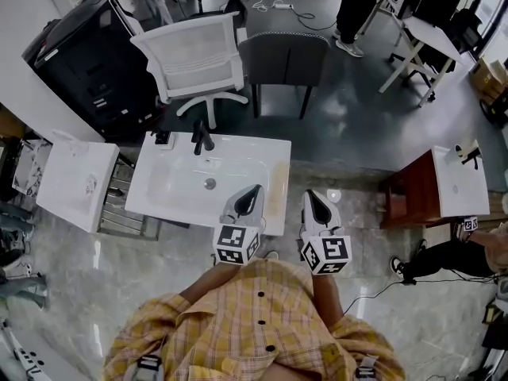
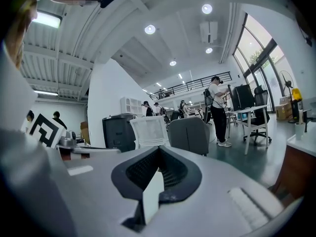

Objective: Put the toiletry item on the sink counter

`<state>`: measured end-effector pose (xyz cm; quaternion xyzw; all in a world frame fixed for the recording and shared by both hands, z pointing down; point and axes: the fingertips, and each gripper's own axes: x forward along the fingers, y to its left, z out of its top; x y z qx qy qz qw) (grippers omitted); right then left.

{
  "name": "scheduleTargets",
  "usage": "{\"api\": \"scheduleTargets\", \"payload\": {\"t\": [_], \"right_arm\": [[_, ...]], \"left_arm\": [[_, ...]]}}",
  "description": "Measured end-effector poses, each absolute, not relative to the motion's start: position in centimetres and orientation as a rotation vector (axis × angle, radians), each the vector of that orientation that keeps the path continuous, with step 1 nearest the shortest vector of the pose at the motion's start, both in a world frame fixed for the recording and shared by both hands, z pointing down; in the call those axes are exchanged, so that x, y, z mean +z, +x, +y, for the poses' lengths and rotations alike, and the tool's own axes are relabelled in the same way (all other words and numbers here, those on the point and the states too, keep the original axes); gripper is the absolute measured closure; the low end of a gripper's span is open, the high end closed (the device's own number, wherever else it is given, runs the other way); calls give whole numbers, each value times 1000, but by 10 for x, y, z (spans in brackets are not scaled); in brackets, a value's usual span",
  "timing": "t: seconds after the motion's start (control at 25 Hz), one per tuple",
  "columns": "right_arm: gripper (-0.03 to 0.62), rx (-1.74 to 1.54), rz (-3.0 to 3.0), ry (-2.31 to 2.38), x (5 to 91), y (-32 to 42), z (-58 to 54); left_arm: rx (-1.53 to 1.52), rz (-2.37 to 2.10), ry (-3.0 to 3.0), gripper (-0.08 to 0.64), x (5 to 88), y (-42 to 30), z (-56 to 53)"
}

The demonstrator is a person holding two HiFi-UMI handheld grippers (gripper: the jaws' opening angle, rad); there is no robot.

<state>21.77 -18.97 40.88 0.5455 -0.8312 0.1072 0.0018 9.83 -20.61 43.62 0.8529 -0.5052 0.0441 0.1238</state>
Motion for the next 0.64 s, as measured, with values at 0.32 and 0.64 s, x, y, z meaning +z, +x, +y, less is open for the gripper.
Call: {"api": "scheduleTargets", "payload": {"t": [0.32,0.64], "right_arm": [[594,327,-2608,1730,407,221,-186],[594,303,-2604,1732,407,221,-189]], "left_arm": [[122,-1487,2519,560,430,98,-201],[122,-1475,2526,560,432,99,-203]]}}
